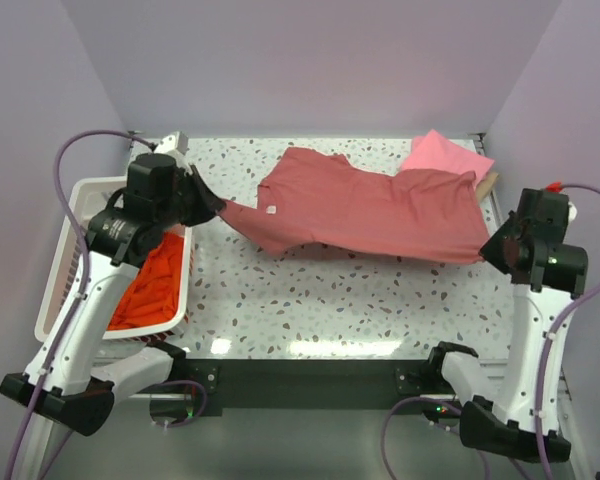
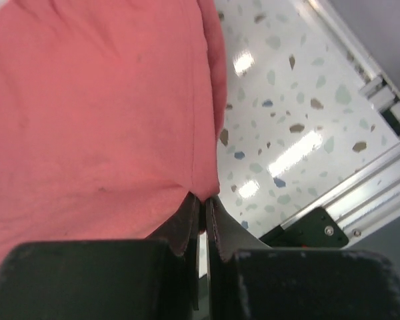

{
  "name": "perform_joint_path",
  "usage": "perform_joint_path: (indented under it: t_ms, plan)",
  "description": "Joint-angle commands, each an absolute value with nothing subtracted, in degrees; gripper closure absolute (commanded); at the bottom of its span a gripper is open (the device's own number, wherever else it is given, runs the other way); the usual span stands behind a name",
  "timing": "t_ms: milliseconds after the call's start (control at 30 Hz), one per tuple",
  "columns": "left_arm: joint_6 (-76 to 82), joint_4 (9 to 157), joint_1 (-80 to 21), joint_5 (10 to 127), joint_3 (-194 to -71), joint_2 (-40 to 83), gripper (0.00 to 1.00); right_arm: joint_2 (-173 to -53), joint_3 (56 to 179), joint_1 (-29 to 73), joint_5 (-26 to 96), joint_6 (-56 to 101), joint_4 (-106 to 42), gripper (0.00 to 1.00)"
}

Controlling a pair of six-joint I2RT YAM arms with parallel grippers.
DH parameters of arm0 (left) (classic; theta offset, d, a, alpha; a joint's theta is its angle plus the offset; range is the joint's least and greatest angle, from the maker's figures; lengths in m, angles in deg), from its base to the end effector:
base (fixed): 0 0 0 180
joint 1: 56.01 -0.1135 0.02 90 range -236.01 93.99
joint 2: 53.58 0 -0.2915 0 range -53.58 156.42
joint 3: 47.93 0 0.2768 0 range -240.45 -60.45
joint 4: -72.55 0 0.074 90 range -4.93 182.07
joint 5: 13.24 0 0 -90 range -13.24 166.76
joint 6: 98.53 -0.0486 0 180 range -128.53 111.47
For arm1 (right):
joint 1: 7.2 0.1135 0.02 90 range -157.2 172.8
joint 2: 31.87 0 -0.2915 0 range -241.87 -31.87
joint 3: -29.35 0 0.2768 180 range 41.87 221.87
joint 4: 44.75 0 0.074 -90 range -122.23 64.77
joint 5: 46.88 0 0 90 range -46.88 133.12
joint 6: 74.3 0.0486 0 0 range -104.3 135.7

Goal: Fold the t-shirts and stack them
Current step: Flatten the tshirt out

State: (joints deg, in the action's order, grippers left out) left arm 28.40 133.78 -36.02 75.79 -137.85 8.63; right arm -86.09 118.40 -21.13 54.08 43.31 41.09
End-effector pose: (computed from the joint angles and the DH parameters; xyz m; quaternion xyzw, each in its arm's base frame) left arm 0.2171 -0.0799 0.4324 -0.1258 0.8719 -0.2320 0.4124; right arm 0.1466 -0.0459 0.4135 0.3626 0.8661 -0.0498 0.3406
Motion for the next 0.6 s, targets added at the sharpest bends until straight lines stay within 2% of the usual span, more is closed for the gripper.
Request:
perform_joint_path:
  t_ms: [0,367,433,567]
  plan:
    - [29.79,133.85,-36.59,74.65,-147.62,7.24,1.00,-86.53,131.29,-21.35,56.13,39.96,47.31,1.00]
    - [25.48,129.55,-36.59,76.58,-180.38,13.12,1.00,-98.49,170.43,-21.35,56.30,39.87,48.11,1.00]
    - [25.92,128.40,-36.59,76.58,-182.52,12.86,1.00,-98.67,176.50,-21.44,56.74,39.69,47.58,1.00]
    - [26.98,123.93,-36.58,76.58,-183.67,10.58,1.00,-97.09,180.03,-21.35,56.31,40.21,44.16,1.00]
